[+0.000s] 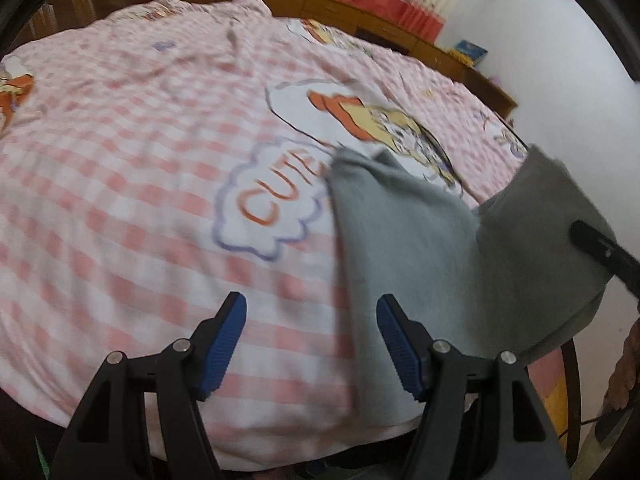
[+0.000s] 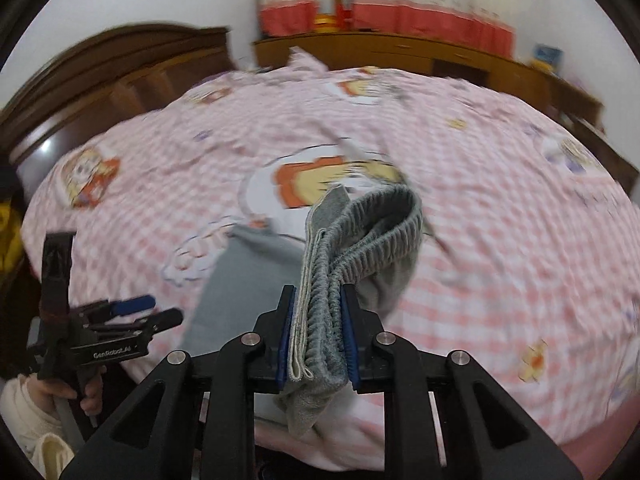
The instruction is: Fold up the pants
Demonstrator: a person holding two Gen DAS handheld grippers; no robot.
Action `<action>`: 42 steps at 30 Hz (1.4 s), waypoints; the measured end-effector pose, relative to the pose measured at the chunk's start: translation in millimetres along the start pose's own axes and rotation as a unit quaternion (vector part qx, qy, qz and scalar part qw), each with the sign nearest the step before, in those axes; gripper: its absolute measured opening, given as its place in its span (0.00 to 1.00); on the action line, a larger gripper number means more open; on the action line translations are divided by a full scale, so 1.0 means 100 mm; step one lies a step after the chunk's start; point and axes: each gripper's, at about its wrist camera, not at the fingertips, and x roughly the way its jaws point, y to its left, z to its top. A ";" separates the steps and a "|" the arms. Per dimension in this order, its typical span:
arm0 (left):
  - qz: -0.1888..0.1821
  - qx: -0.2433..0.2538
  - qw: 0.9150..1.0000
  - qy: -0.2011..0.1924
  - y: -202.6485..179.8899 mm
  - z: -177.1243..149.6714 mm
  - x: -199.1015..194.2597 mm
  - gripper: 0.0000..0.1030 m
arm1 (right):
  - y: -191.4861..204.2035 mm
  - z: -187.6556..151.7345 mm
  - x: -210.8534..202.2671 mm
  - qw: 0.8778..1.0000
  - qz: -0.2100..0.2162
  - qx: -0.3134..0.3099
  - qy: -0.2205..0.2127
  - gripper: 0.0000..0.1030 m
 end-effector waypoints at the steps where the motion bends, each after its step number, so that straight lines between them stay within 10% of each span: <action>1: 0.005 -0.005 1.000 -0.003 0.06 0.00 -0.03 0.69 | 0.15 0.01 0.06 1.000 0.005 -0.011 0.005 0.21; 13: 0.020 -0.037 0.999 -0.004 0.45 -0.04 -0.12 0.69 | 1.11 -0.30 0.81 0.992 0.052 -0.096 0.070 0.40; 18: 0.028 -0.037 0.999 0.007 0.42 -0.04 -0.10 0.69 | 0.99 -0.38 0.51 0.990 0.106 -0.071 0.057 0.41; 29: -0.002 0.041 0.999 -0.026 -0.29 0.08 -0.33 0.77 | 0.26 -0.57 0.34 0.994 0.067 0.068 0.046 0.42; 37: 0.011 0.046 0.998 0.029 -0.40 -0.03 0.15 0.78 | 0.11 -0.75 0.56 0.991 0.075 0.088 0.072 0.42; 42: -0.061 -0.004 0.998 0.030 -0.27 0.06 0.22 0.78 | -0.12 -0.72 0.38 0.986 0.090 0.139 0.011 0.43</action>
